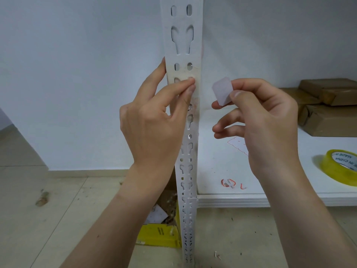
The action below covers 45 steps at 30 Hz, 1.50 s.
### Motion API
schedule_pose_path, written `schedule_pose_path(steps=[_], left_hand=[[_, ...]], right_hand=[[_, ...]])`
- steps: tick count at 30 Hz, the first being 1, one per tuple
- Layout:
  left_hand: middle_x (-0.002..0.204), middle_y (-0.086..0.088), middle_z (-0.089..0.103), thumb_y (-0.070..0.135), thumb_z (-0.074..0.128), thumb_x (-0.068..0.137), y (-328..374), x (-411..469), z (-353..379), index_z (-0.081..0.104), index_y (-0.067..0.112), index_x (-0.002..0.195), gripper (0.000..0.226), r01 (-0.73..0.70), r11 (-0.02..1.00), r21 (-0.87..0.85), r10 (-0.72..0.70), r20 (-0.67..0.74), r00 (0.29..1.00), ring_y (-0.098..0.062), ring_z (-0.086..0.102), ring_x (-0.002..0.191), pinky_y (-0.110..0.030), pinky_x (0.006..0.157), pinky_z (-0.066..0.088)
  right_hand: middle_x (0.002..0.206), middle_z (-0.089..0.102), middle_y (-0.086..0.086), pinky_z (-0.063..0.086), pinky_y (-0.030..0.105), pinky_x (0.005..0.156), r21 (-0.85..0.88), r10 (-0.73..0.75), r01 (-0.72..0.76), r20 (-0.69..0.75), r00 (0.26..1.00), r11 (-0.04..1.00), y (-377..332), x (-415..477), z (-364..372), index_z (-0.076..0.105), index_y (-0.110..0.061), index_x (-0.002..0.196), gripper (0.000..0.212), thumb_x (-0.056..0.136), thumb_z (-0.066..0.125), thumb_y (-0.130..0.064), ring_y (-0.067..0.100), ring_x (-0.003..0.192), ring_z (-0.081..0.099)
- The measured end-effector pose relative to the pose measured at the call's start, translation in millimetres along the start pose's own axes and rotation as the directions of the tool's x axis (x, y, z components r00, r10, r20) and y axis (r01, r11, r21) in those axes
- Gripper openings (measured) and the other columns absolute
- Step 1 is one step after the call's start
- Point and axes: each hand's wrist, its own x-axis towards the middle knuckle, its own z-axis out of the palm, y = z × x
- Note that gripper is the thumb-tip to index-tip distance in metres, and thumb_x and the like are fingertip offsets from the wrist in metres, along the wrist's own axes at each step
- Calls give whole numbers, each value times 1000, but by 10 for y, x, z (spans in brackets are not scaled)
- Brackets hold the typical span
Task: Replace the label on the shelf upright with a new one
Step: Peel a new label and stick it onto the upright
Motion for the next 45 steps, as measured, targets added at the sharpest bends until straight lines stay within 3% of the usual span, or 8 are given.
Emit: schedule_pose_path(steps=[19,27,39,45], left_hand=[[139,2,68,40,64,101,51,28,-17,81,26,110,24,56,998,-40,-55,25,998,-10,71,106,-49,78,61],[137,-9,69,30,69,101,-66,1,-17,83,19,103,18,-78,997,-1,78,20,997,-17,76,100,-55,74,58],[142,-12,64,32,65,105,-71,-37,15,78,24,118,20,-128,991,38,128,-7,992,-18,77,99,-55,70,58],[144,-1,65,37,59,107,11,-40,12,79,28,117,23,-42,997,60,41,12,999,-16,74,102,-53,71,58]], right_hand=[[78,75,8,59,37,50,-14,-1,1,3,1000,1000,23,-4,39,73,-16,90,25,99,55,-2,27,47,63],[78,75,6,60,37,50,-16,-13,13,-13,1000,1000,23,8,18,73,-15,91,23,99,55,-3,27,47,63],[76,74,6,61,38,50,-9,-4,4,-21,1000,1000,18,17,-4,74,-12,92,23,99,55,-2,28,47,62],[76,74,6,59,37,50,-12,-12,12,-14,1000,1000,8,10,-2,73,-16,88,25,99,55,-2,26,47,62]])
